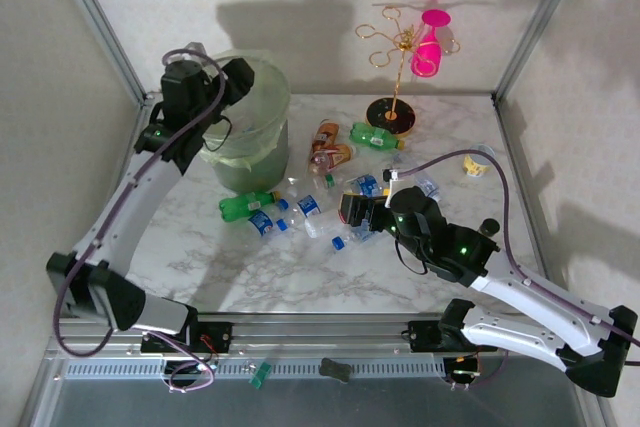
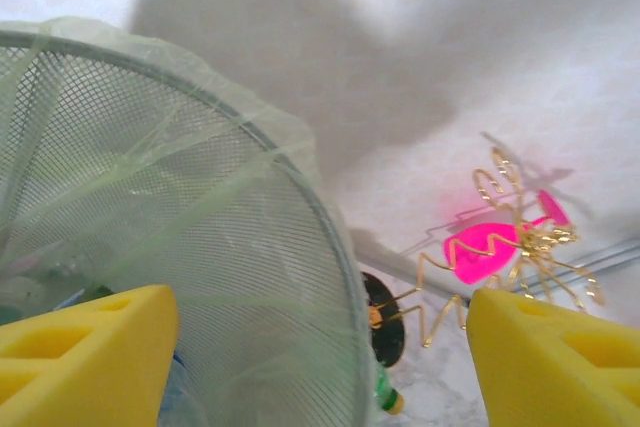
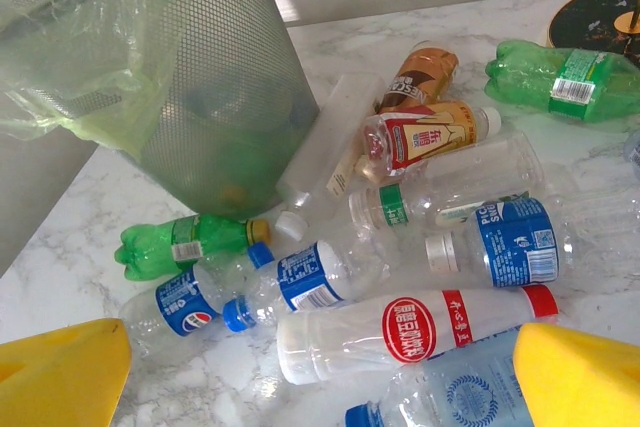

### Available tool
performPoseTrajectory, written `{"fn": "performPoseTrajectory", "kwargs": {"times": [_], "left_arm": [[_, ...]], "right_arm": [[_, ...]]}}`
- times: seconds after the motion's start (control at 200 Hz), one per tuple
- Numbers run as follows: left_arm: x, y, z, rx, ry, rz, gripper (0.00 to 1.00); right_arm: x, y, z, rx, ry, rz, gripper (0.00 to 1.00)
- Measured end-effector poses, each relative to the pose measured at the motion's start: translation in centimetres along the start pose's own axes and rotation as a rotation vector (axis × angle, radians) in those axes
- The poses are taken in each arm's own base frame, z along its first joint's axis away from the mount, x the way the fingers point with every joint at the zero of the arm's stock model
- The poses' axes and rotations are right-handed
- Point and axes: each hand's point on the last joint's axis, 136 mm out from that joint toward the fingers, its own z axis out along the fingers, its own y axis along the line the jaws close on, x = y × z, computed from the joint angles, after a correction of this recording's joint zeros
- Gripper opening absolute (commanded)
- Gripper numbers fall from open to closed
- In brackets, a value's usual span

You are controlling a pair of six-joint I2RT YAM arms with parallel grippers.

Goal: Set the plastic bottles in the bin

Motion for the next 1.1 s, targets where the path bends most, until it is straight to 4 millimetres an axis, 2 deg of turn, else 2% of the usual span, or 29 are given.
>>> {"fn": "performPoseTrajectory", "kwargs": {"times": [0.11,0.18,0.34,0.441,0.541,0.646,0.796,1.001,1.101], "left_arm": [[0.2,-2.8,-3.2,0.099,-0.002,0.007,0.75],[1.1,-4.9,-5.6,0.180,0.015,0.021,0.75],[5.2,-9.3,-10.7,0.375,0.108,0.088,0.73],[7.8,-10.2,-12.5,0.439,0.166,0.133,0.72],[10.5,-9.5,-13.4,0.451,0.230,0.196,0.72],[12.9,-7.3,-14.3,0.431,0.276,0.248,0.73],[15.2,-4.5,-15.7,0.427,0.308,0.283,0.75],[18.6,-2.9,-15.6,0.459,0.394,0.292,0.75],[19.3,-2.8,-15.5,0.465,0.412,0.295,0.75]], "right_arm": [[0.0,0.0,-0.1,0.000,-0.001,0.011,0.98],[-0.1,-0.2,-0.2,0.003,-0.004,0.026,0.97],[-1.1,-1.3,-0.7,0.027,-0.038,0.114,0.94],[-1.9,-2.6,-1.0,0.056,-0.067,0.203,0.90],[-1.8,-4.2,-0.7,0.109,-0.064,0.308,0.88],[-0.3,-6.2,0.0,0.195,-0.014,0.427,0.87],[3.3,-8.7,1.8,0.319,0.112,0.595,0.87],[9.4,-9.7,4.2,0.418,0.299,0.713,0.86],[11.0,-10.0,4.8,0.457,0.343,0.744,0.86]]}}
